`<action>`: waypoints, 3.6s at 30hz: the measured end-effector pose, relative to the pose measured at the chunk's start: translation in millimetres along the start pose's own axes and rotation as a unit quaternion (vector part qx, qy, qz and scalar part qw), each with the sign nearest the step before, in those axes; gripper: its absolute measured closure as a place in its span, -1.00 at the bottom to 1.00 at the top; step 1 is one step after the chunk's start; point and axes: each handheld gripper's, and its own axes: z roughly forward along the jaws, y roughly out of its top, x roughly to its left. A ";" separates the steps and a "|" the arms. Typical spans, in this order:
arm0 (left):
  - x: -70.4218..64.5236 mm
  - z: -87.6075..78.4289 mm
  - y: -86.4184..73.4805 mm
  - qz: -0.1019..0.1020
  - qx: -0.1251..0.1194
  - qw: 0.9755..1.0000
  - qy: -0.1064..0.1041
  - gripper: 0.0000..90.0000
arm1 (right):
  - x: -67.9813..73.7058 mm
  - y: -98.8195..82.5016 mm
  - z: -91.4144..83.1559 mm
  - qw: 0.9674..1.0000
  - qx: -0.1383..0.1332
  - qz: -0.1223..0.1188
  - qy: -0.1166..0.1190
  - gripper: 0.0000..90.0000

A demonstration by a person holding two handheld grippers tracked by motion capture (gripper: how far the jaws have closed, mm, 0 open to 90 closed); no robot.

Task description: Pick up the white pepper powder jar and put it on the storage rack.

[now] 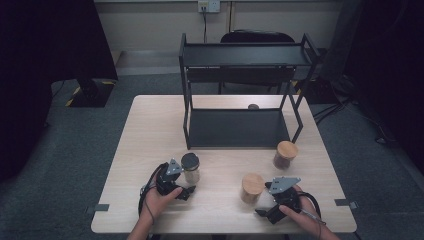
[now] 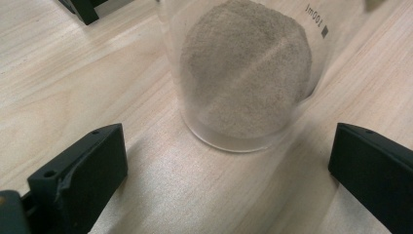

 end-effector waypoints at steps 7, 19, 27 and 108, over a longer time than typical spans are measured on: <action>0.1 -0.1 0.0 0.000 0.000 1.000 0.000 -1.00 | -0.1 0.0 0.0 1.000 0.000 0.000 0.000 -1.00; -0.4 -0.4 -0.1 -0.004 -0.001 1.000 0.003 -0.99 | -0.1 0.0 0.0 1.000 0.000 0.000 0.000 -1.00; 1.1 -2.7 3.2 -0.022 -0.015 1.000 -0.005 -0.94 | -0.1 0.0 0.0 1.000 0.000 0.000 0.000 -1.00; 0.1 19.3 59.5 -0.008 -0.053 0.997 -0.051 -0.32 | -0.1 0.0 0.0 1.000 0.000 0.000 0.000 -1.00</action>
